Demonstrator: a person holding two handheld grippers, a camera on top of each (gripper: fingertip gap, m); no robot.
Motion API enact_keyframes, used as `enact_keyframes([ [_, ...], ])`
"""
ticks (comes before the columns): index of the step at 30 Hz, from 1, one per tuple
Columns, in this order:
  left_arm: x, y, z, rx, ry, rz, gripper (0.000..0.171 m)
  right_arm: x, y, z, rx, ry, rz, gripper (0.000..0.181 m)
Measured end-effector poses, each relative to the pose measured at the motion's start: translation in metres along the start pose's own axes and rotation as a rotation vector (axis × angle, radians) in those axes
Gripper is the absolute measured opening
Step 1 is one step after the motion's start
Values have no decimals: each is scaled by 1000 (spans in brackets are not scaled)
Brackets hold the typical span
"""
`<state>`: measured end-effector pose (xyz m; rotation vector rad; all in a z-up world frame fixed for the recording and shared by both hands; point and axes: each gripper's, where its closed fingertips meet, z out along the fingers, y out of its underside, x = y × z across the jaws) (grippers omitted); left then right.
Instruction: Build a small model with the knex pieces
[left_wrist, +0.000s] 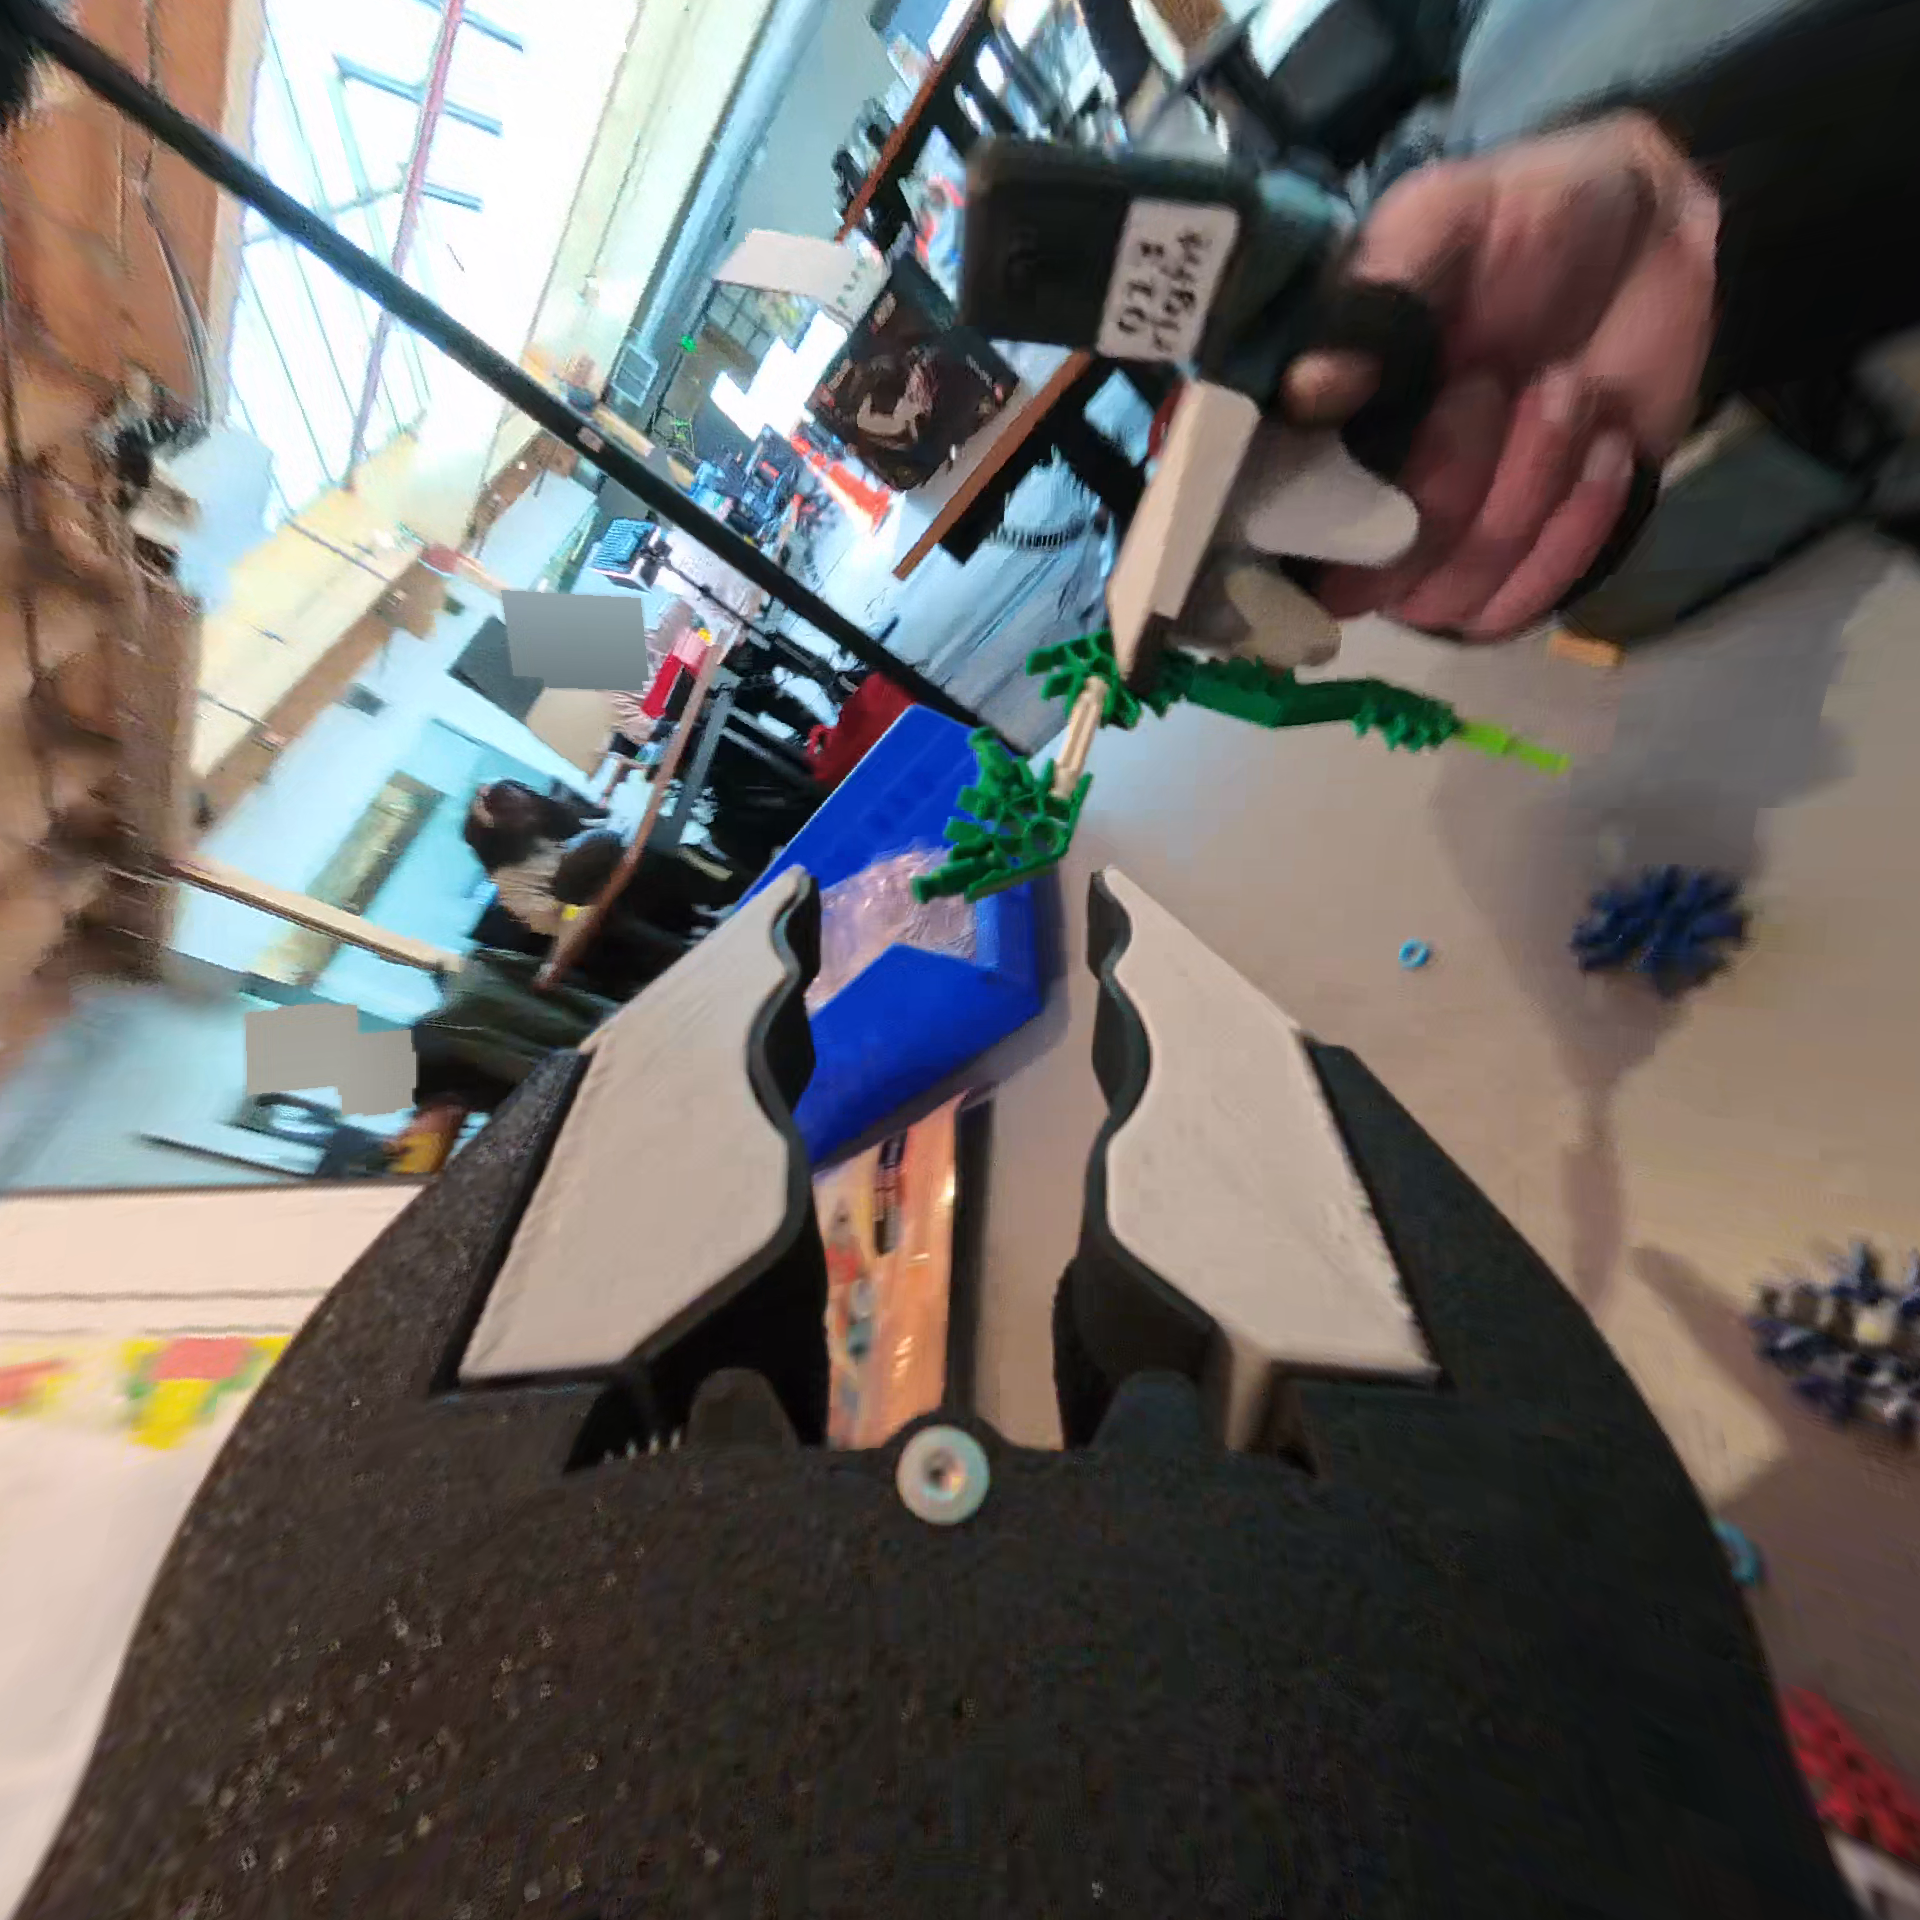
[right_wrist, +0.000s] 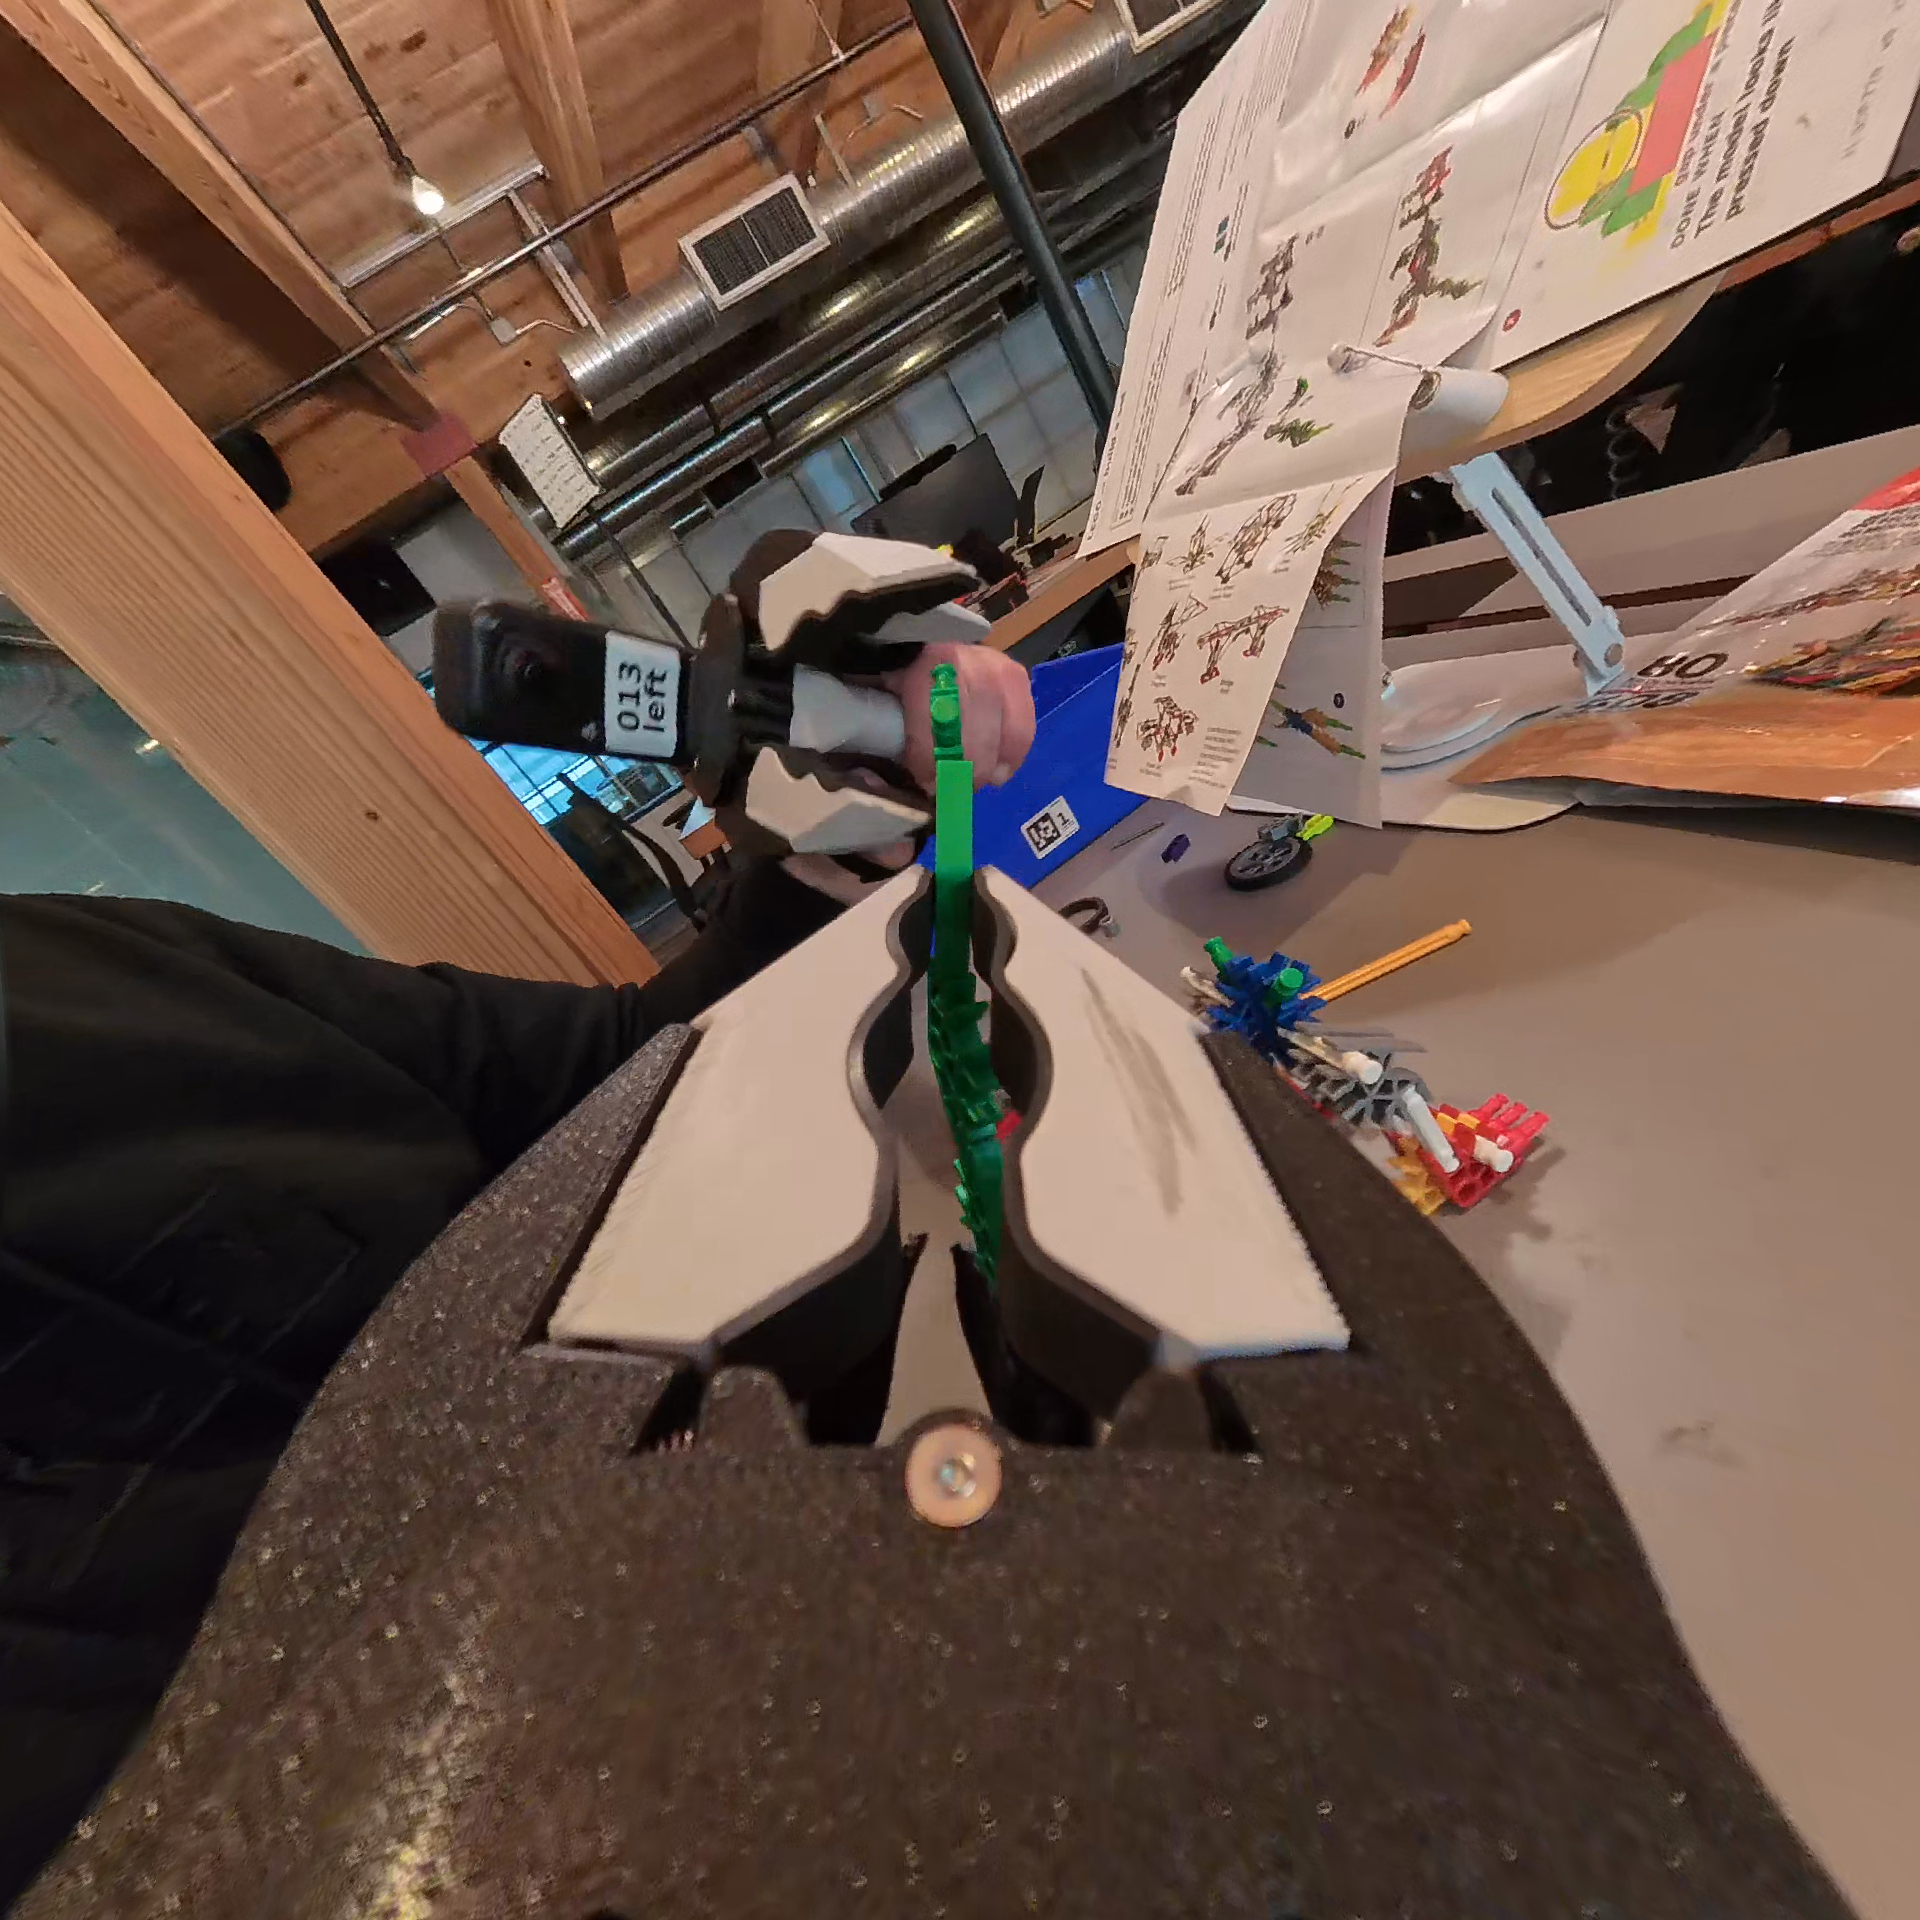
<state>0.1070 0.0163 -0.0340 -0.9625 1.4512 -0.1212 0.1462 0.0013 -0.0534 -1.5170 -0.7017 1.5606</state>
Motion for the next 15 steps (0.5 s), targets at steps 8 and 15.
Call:
enact_keyframes([
  [8,22,1,10,-109,51,202,24,-3,11,7,-44,-34,45,5],
  [15,17,20,11,-285,136,68,24,23,8,1,-60,206,-103,26],
])
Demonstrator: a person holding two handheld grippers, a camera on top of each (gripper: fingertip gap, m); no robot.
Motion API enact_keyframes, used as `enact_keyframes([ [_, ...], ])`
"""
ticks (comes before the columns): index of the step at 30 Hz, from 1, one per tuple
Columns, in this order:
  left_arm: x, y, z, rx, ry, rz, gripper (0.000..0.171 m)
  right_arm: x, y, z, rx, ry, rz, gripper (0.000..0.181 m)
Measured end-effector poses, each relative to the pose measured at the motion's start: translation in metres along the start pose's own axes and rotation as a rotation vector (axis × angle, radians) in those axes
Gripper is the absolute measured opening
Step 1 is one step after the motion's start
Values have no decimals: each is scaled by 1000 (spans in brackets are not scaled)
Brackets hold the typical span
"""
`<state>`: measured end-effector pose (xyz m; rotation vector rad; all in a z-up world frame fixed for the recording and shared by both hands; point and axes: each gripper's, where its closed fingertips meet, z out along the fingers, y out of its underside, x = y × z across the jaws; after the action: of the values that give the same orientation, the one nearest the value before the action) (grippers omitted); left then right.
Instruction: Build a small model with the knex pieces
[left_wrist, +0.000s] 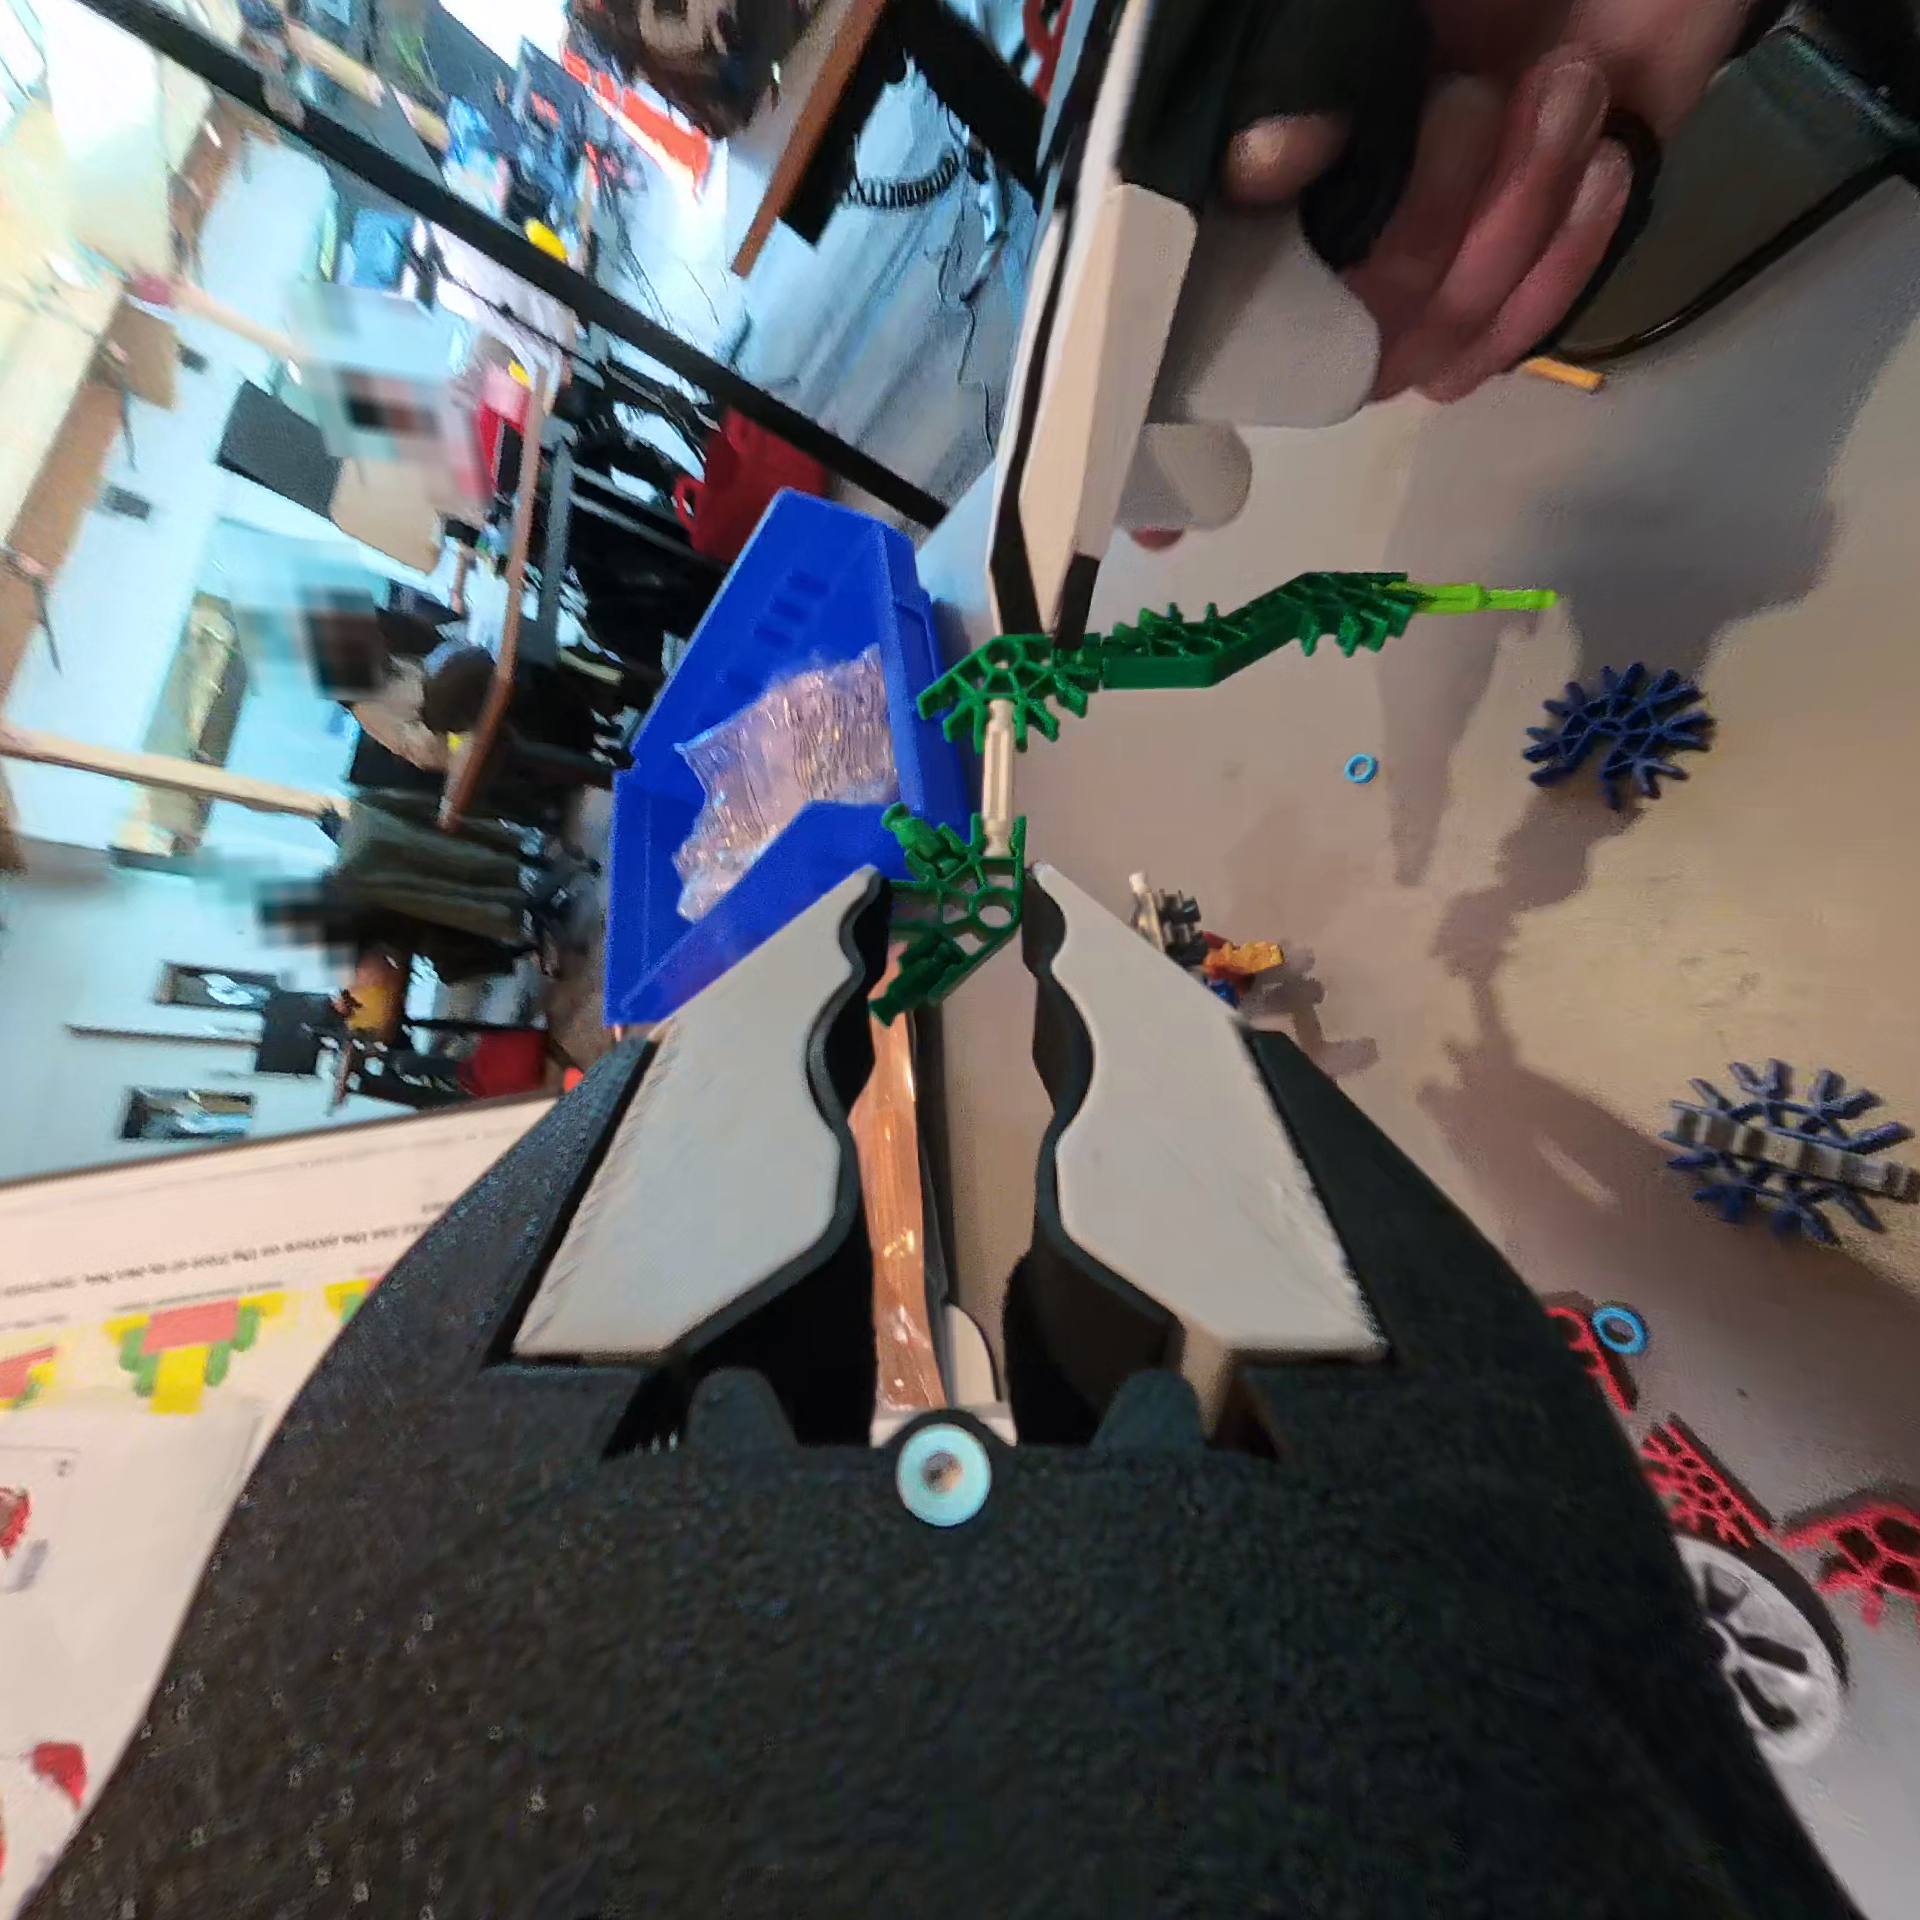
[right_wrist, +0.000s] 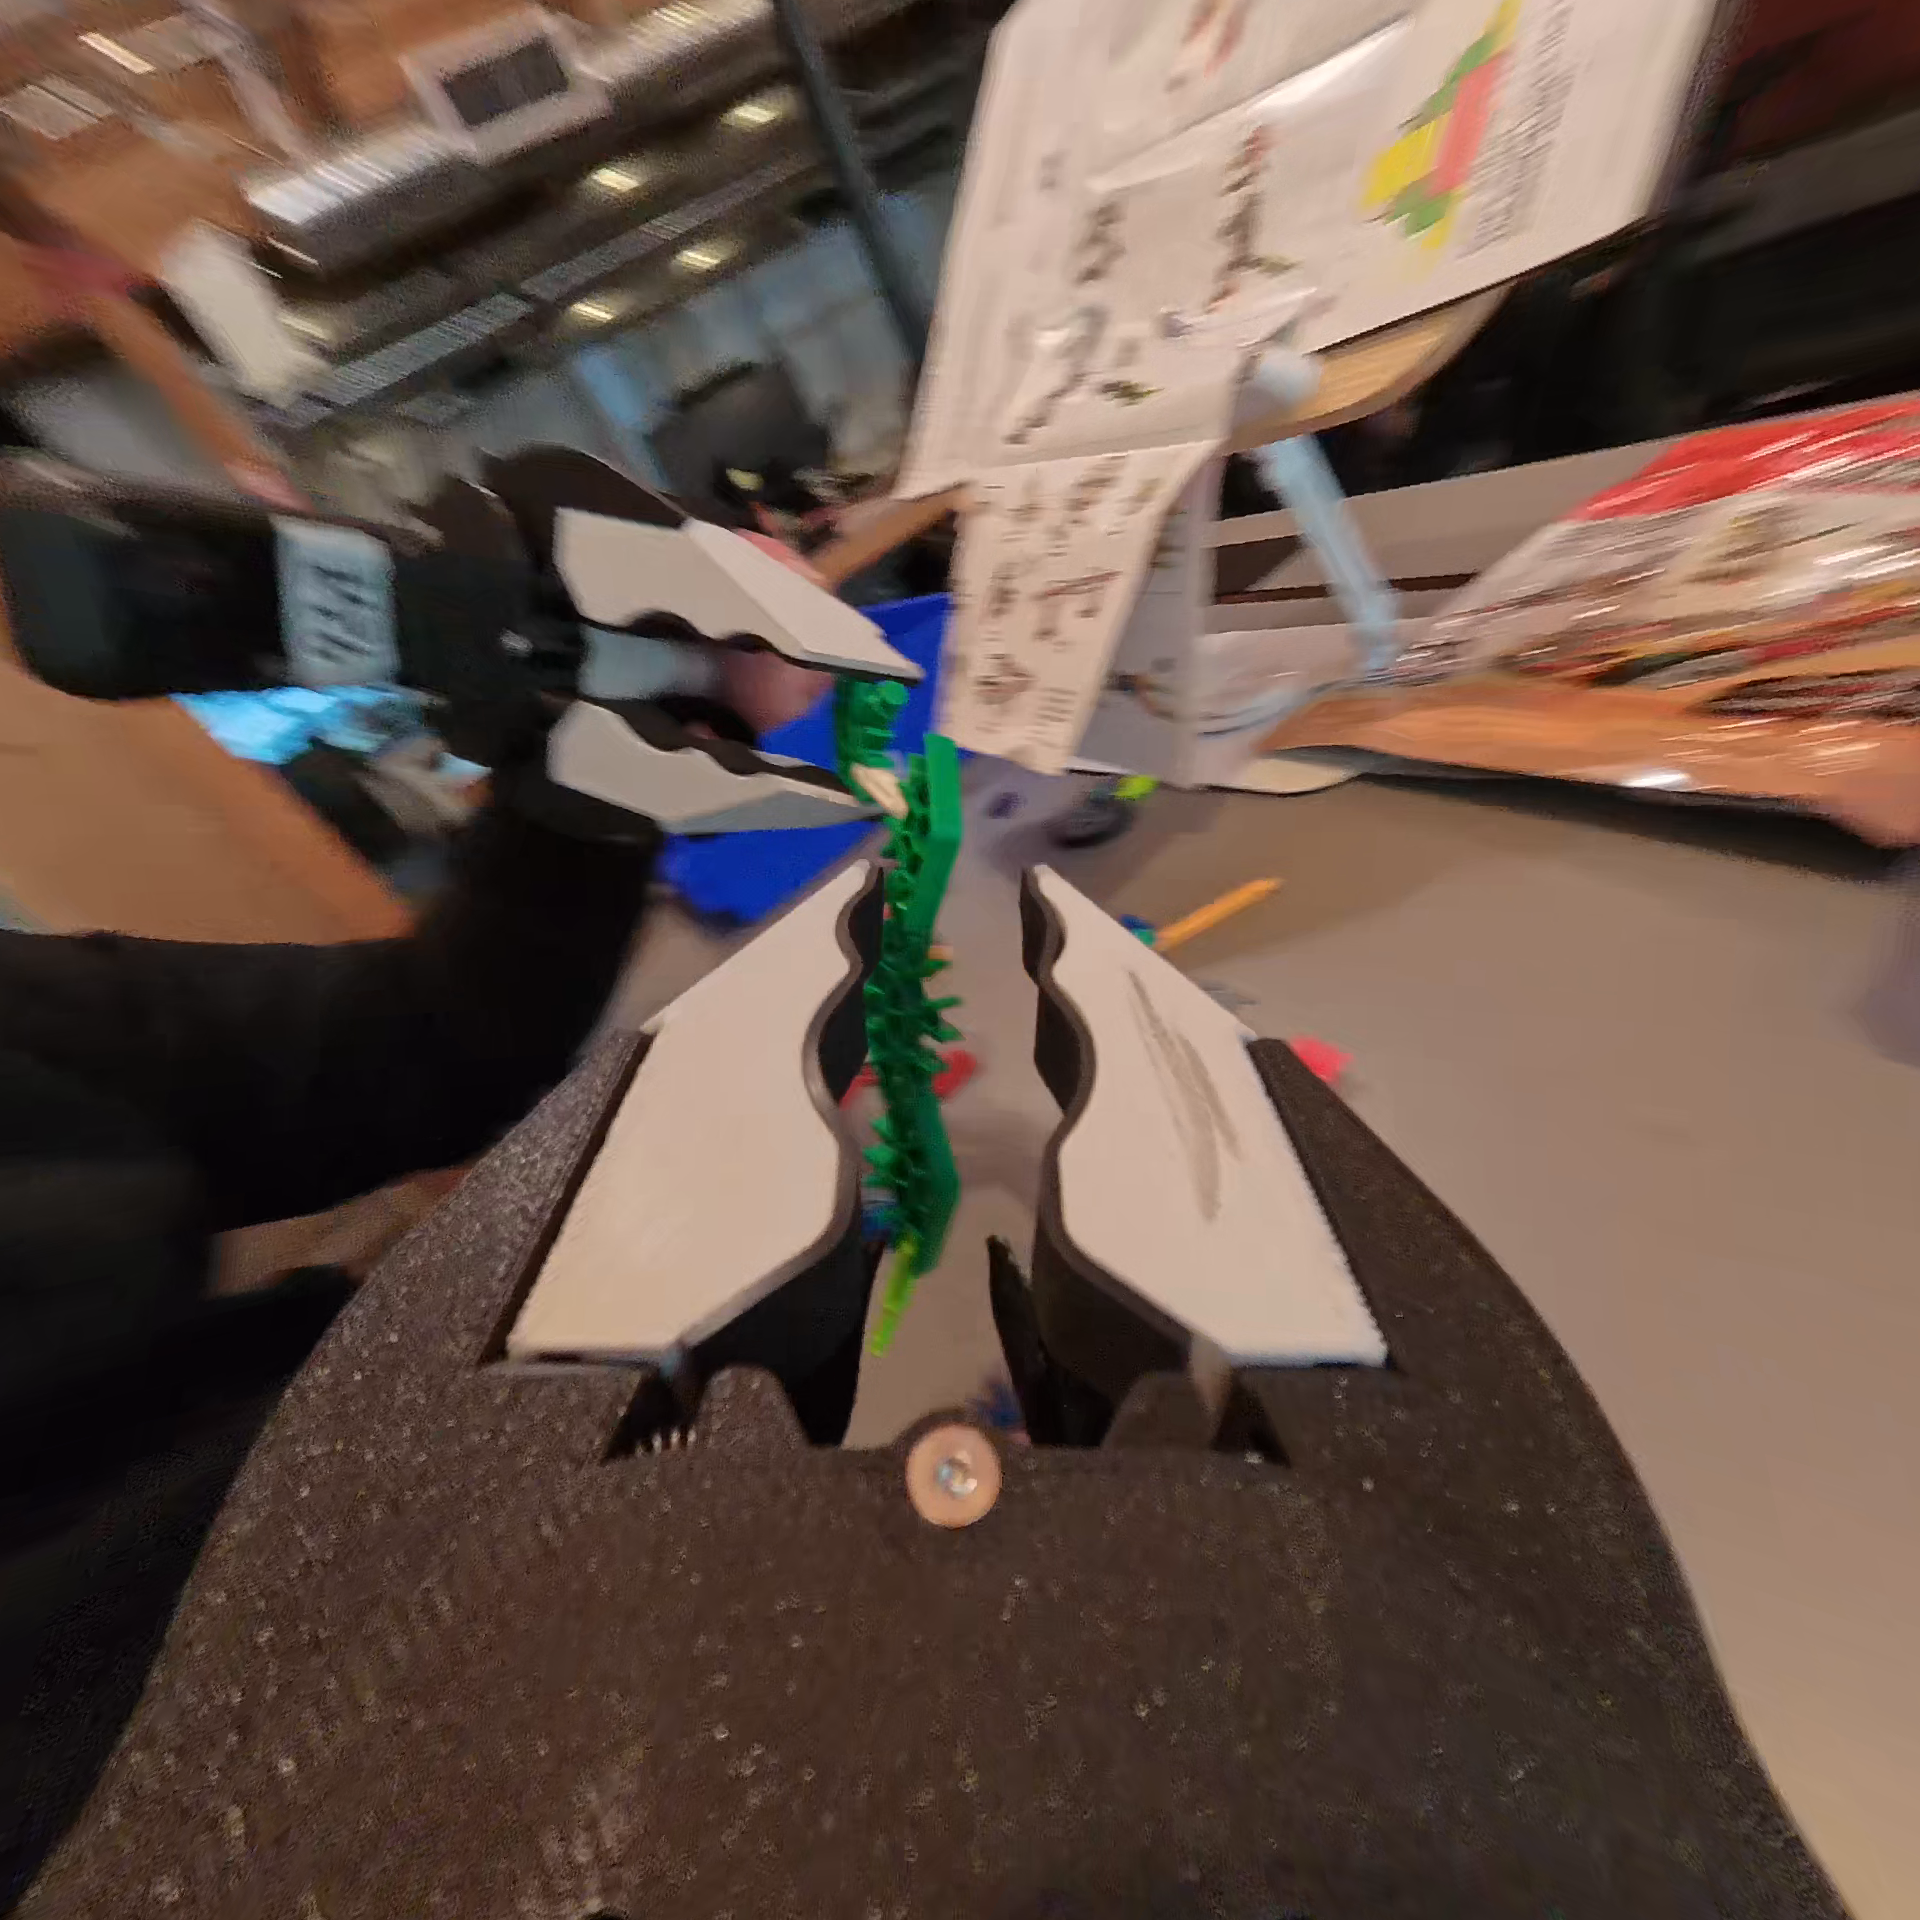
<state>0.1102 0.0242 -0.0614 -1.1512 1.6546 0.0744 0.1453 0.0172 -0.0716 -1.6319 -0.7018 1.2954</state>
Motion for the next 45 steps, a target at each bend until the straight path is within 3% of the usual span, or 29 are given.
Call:
enact_keyframes([
  [6,4,13,7,-147,193,-217,24,5,-2,0,-189,411,-549,30],
  [12,14,8,14,-203,365,-387,24,12,4,16,-359,670,-975,32],
  [19,22,9,22,-277,472,-449,24,22,15,28,-514,780,-1307,7],
  [25,13,2,26,-247,474,-493,24,25,10,26,-417,755,-1189,6],
  [29,1,-6,22,-180,438,-498,34,24,14,23,-366,670,-998,5],
  [31,-3,-5,17,-142,418,-509,47,21,17,22,-323,602,-877,5],
  [36,20,33,10,-131,431,-591,63,13,16,12,-187,371,-473,5],
  [41,58,69,28,-203,440,-653,57,16,16,6,-100,158,-200,6],
  [45,63,70,41,-161,391,-692,25,20,18,6,-93,94,-157,6],
])
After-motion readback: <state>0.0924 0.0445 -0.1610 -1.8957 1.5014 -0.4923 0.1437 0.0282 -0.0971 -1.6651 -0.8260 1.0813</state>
